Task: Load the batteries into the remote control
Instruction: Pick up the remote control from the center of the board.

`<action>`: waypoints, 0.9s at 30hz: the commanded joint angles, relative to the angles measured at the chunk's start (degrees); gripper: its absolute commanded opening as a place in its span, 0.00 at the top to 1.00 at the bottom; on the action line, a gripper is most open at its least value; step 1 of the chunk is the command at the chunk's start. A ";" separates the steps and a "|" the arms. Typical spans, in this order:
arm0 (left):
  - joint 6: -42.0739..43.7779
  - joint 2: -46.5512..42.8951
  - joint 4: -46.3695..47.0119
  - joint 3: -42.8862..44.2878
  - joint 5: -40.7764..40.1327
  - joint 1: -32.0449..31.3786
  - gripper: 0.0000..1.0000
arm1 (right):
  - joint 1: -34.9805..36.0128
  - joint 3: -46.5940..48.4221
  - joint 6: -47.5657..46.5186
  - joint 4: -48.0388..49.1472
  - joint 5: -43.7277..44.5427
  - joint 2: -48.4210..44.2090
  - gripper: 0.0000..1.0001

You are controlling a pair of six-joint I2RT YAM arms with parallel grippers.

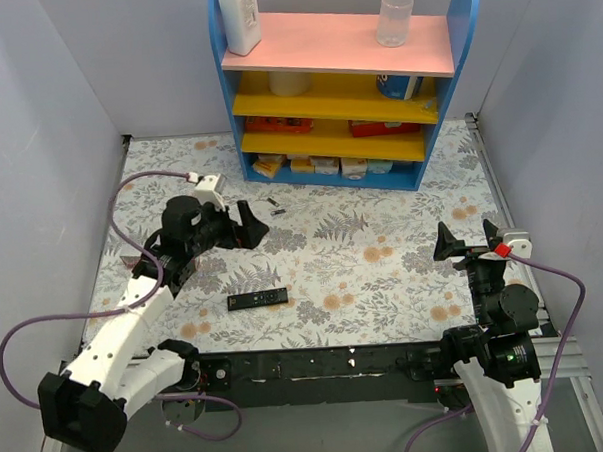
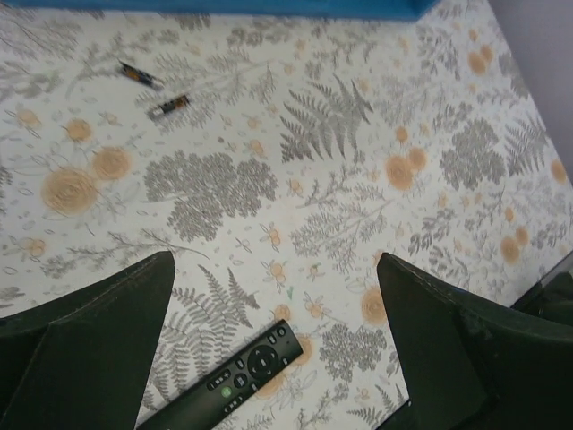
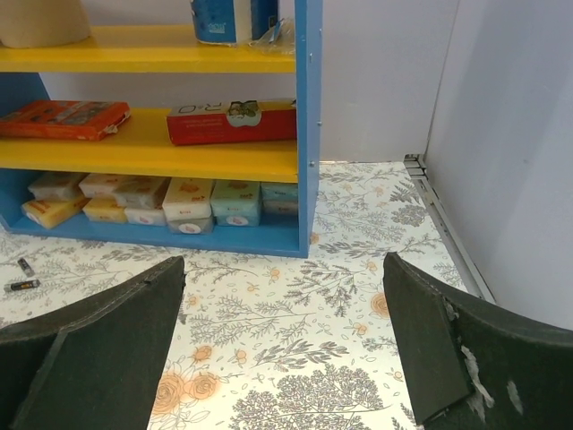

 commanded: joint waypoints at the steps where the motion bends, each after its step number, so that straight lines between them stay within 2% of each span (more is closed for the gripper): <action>1: 3.07 3.51 -6.55 2.70 -5.38 -7.39 0.02 | 0.80 2.33 -0.58 1.29 0.78 -11.68 0.02; 5: 6.67 8.70 -8.04 4.72 -7.84 -15.99 0.02 | 1.23 2.33 -0.49 1.20 1.04 -11.68 0.02; 12: 20.73 19.77 -14.02 10.26 -16.10 -31.39 0.02 | 1.41 2.59 -0.31 0.76 1.31 -11.68 0.02; 18: 26.27 26.54 -18.32 11.67 -18.29 -33.25 0.02 | 1.85 2.59 -0.23 0.50 1.31 -11.68 0.02; 27: 30.67 33.83 -25.35 12.81 -17.26 -33.16 0.02 | 2.38 2.68 -0.23 0.41 1.48 -11.68 0.02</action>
